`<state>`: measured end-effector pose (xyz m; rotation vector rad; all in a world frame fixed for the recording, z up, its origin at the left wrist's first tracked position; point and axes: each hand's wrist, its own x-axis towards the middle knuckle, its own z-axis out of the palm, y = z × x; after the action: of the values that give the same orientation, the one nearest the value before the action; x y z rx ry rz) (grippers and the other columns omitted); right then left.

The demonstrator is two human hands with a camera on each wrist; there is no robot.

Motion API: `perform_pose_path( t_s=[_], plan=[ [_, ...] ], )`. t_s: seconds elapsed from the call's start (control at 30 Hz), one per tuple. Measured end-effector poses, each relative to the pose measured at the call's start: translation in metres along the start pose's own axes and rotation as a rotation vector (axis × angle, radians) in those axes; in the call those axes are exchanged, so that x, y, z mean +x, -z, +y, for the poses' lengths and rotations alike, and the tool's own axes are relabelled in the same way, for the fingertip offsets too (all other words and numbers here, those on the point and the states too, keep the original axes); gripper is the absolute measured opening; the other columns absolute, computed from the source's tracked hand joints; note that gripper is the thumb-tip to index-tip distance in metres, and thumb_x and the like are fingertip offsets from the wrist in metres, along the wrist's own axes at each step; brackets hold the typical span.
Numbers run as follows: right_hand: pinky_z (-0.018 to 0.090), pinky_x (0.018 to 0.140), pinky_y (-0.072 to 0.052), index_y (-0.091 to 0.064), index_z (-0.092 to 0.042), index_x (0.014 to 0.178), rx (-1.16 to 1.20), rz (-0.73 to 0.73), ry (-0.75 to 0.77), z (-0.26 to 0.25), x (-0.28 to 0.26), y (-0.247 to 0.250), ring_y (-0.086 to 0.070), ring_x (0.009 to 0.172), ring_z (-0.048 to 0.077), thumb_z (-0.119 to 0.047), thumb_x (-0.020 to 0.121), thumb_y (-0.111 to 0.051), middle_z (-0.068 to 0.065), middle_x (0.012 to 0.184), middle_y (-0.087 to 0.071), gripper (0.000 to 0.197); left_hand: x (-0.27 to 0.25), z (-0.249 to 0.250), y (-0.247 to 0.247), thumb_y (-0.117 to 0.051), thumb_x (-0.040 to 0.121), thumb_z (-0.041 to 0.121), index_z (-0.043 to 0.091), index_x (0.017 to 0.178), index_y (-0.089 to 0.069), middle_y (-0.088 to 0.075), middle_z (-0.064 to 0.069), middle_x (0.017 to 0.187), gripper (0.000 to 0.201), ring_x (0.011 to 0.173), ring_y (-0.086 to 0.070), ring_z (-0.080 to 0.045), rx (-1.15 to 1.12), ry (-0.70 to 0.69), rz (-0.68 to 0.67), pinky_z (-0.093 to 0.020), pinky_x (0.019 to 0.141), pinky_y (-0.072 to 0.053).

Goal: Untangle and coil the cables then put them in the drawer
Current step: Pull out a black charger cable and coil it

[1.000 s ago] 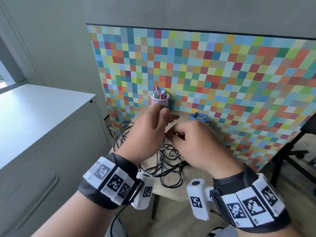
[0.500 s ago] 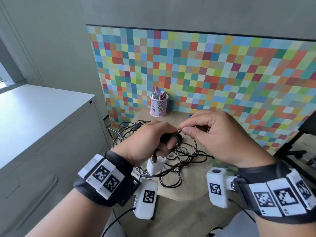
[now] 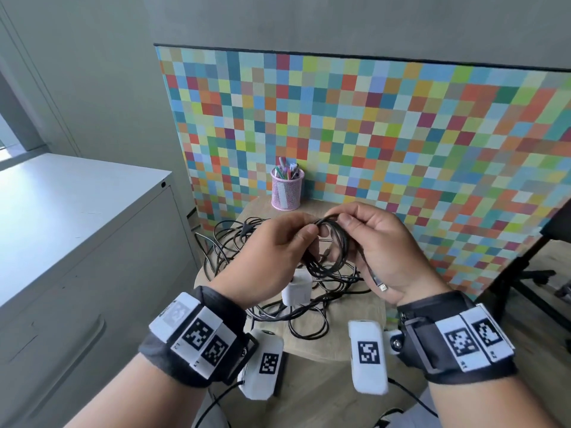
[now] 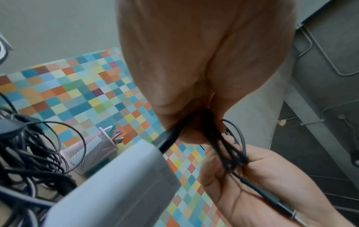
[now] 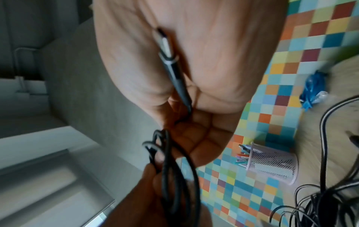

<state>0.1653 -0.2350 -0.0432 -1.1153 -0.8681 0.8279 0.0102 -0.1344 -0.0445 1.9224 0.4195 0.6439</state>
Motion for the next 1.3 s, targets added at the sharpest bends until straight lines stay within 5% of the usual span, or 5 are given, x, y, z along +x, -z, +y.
perform_pose_path(
  t_s=[0.23, 0.57, 0.87, 1.0, 1.3],
  plan=[
    [0.018, 0.085, -0.053, -0.081, -0.030, 0.098, -0.661, 0.096, 0.326, 0.005, 0.007, 0.007, -0.070, 0.094, 0.008, -0.002, 0.095, -0.071, -0.005, 0.094, -0.075, 0.031, 0.002, -0.003, 0.005, -0.046, 0.110, 0.016, 0.009, 0.096, -0.068, -0.064, -0.003, 0.070, 0.027, 0.070, -0.058, -0.026, -0.118, 0.032, 0.024, -0.045, 0.070, -0.045],
    [0.043, 0.088, -0.061, -0.077, 0.003, 0.108, 0.058, -0.023, 0.027, 0.002, -0.003, -0.003, -0.074, 0.098, 0.032, -0.009, 0.094, -0.057, 0.025, 0.110, -0.076, 0.027, 0.008, 0.006, 0.007, -0.052, 0.108, 0.021, 0.010, 0.093, -0.073, -0.072, -0.012, 0.079, 0.028, 0.071, -0.058, -0.020, -0.025, 0.019, 0.100, -0.054, 0.074, -0.055],
    [0.042, 0.075, -0.062, -0.077, -0.005, 0.096, -0.110, 0.156, 0.043, 0.010, -0.002, -0.012, -0.075, 0.077, 0.026, 0.010, 0.089, -0.068, 0.016, 0.086, -0.079, 0.019, 0.013, 0.001, 0.004, -0.056, 0.105, 0.028, 0.025, 0.092, -0.075, -0.074, -0.005, 0.078, 0.023, 0.069, -0.065, -0.029, 0.219, 0.012, 0.145, -0.047, 0.066, -0.056],
    [0.053, 0.079, -0.062, -0.057, -0.018, 0.103, -0.245, 0.265, 0.097, 0.015, -0.002, -0.016, -0.075, 0.080, 0.042, 0.008, 0.079, -0.073, 0.014, 0.085, -0.079, 0.039, 0.015, 0.002, 0.003, -0.057, 0.104, 0.029, 0.027, 0.093, -0.077, -0.069, 0.011, 0.070, 0.022, 0.056, -0.055, -0.006, 0.296, 0.016, 0.145, -0.024, 0.055, -0.043],
    [0.011, 0.061, -0.042, -0.052, -0.024, 0.094, -0.626, 0.286, 0.300, 0.019, -0.006, -0.017, -0.057, 0.061, 0.003, 0.002, 0.081, -0.078, -0.001, 0.075, -0.068, 0.039, 0.014, 0.008, -0.003, -0.054, 0.105, 0.021, 0.024, 0.083, -0.067, -0.061, 0.007, 0.064, 0.027, 0.048, -0.052, -0.001, 0.237, 0.031, 0.119, -0.012, 0.049, -0.039]
  ],
)
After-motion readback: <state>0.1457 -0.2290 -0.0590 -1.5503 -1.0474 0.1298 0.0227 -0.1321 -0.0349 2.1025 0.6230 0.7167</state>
